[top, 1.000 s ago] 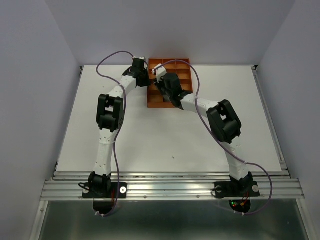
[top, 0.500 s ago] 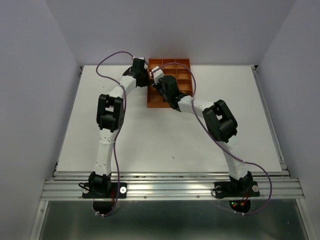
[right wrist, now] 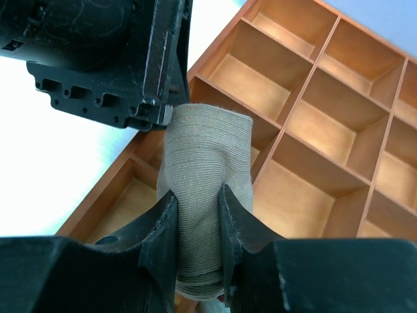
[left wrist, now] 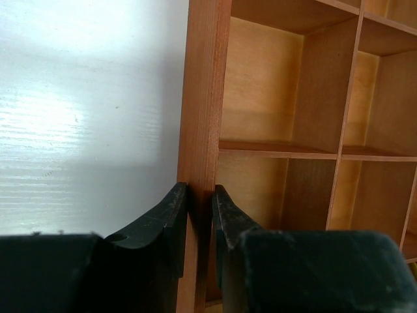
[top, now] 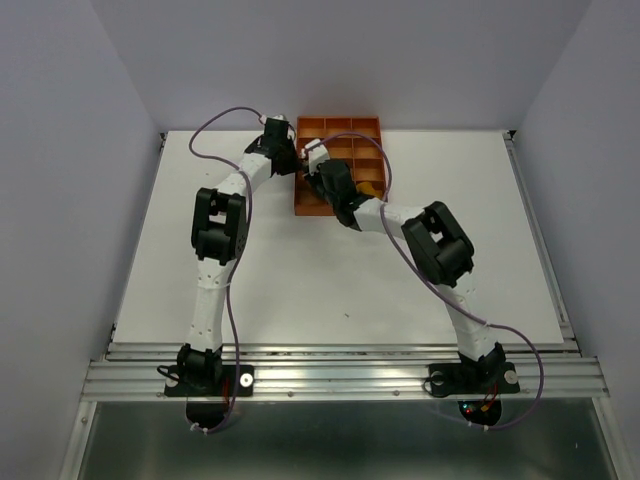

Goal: Roll the socks
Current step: Place the sock in the storage box.

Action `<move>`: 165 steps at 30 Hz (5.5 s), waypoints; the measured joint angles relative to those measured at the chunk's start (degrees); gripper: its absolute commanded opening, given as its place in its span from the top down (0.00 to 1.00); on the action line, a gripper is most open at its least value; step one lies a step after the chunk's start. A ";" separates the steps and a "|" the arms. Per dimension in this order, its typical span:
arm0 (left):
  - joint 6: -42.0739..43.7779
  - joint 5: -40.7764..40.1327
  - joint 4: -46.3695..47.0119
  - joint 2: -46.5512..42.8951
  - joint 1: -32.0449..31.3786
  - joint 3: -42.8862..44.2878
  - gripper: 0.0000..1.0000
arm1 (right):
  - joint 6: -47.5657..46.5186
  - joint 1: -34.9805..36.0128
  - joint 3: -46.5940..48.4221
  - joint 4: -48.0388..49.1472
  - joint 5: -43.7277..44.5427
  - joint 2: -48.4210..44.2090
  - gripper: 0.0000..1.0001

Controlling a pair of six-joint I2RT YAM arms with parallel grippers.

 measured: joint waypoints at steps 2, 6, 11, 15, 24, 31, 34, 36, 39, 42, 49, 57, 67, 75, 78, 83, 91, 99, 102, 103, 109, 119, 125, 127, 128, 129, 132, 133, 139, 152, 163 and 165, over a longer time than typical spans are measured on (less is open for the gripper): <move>-0.81 0.02 0.46 -0.22 0.07 -0.55 1.00 | 1.46 0.11 -0.90 0.61 -0.04 -0.35 0.99; -2.19 0.02 0.92 -0.42 0.13 -1.05 1.00 | 4.85 0.26 -2.58 0.59 -0.63 -1.53 0.99; -2.93 0.00 1.29 -0.55 0.15 -1.46 1.00 | 7.76 0.44 -4.87 0.74 -1.53 -3.04 0.99; -3.39 0.00 1.46 -0.59 0.17 -1.62 1.00 | 10.51 1.55 -7.39 -0.22 -1.44 -5.03 0.99; -4.02 0.13 1.53 -0.61 0.26 -1.70 1.00 | 11.72 2.56 -8.55 -2.10 3.04 -8.02 0.99; -4.22 0.61 2.40 -0.92 0.44 -2.54 1.00 | 13.33 2.56 -8.55 -3.52 2.62 -8.55 0.99; -4.31 0.72 2.82 -1.05 0.48 -2.93 1.00 | 13.51 2.56 -8.09 -3.39 2.62 -7.69 0.99; -4.42 0.87 2.99 -1.11 0.50 -3.10 1.00 | 13.57 2.56 -7.52 -3.10 2.69 -6.45 0.99; -4.46 1.11 3.13 -1.16 0.57 -3.19 1.00 | 13.79 2.51 -5.35 -3.08 3.30 -4.44 0.99; -4.59 1.57 3.30 -1.16 0.72 -3.30 1.00 | 14.67 2.36 -4.22 -3.15 3.54 -3.28 0.99; -4.63 2.29 3.50 -1.16 0.92 -3.41 1.00 | 15.82 1.70 -2.93 -4.57 4.09 -0.81 0.99; -4.63 2.62 3.52 -1.16 0.96 -3.41 1.00 | 11.67 1.64 -2.62 -5.42 3.69 -0.52 0.99; -4.55 3.10 3.58 -1.16 1.09 -3.41 1.00 | 2.19 0.66 8.17 -18.82 -7.28 3.26 0.99; -4.39 3.48 3.63 -1.16 1.18 -3.43 1.00 | 3.52 -0.31 11.26 -22.80 -10.56 4.66 0.98; -4.39 3.50 3.63 -1.16 1.18 -3.43 1.00 | 4.68 -0.37 11.32 -23.06 -10.29 4.63 0.72; -4.39 3.50 3.63 -1.16 1.18 -3.41 1.00 | 6.86 -0.33 11.19 -25.18 -8.55 3.41 0.60; -4.42 3.52 3.61 -1.16 1.18 -3.43 1.00 | 7.30 -0.31 10.71 -30.77 -9.22 0.04 0.38; -4.39 3.54 3.61 -1.16 1.20 -3.43 1.00 | 7.54 -0.31 10.97 -32.15 -9.77 -0.76 0.34; -4.42 3.56 3.61 -1.16 1.20 -3.43 1.00 | 8.13 -0.31 11.23 -32.48 -9.99 -0.98 0.34; -4.42 3.56 3.61 -1.16 1.20 -3.43 1.00 | 8.35 -0.28 11.23 -32.61 -10.12 -1.09 0.34; -4.42 3.69 3.61 -1.16 1.25 -3.43 1.00 | 9.81 -0.13 10.45 -31.39 -11.06 -3.43 0.34; -4.42 3.76 3.61 -1.16 1.27 -3.43 1.00 | 9.79 -0.13 12.04 -29.24 -11.74 -3.17 0.34; -4.42 3.93 3.61 -1.16 1.29 -3.43 1.00 | 9.14 -0.13 17.05 -28.94 -10.19 0.76 0.34; -4.42 3.93 3.63 -1.16 1.31 -3.43 1.00 | 8.94 -0.13 17.90 -28.87 -9.92 2.08 0.33; -4.42 3.93 3.63 -1.16 1.31 -3.43 1.00 | 8.83 -0.13 18.18 -28.85 -9.75 2.62 0.33; -4.42 3.93 3.63 -1.16 1.31 -3.43 1.00 | 8.79 -0.13 18.45 -28.85 -9.60 3.19 0.33; -4.42 3.87 3.65 -1.16 1.31 -3.43 1.00 | 8.76 -0.13 18.86 -28.48 -9.25 4.83 0.34; -4.44 3.89 3.67 -1.16 1.31 -3.43 1.00 | 8.74 -0.15 19.19 -28.37 -9.20 5.01 0.34; -4.46 3.96 3.67 -1.16 1.38 -3.43 1.00 | 8.81 -0.15 19.26 -28.35 -10.93 5.07 0.35; -4.61 3.98 3.67 -1.16 1.42 -3.43 1.00 | 12.48 -0.59 16.90 -25.49 -15.76 4.96 0.34; -4.61 3.98 3.65 -1.16 1.42 -3.43 1.00 | 17.27 -1.33 15.54 -24.50 -15.19 4.98 0.26; -4.59 4.00 3.67 -1.16 1.42 -3.43 1.00 | 18.69 -2.01 14.82 -23.65 -15.82 4.98 0.15</move>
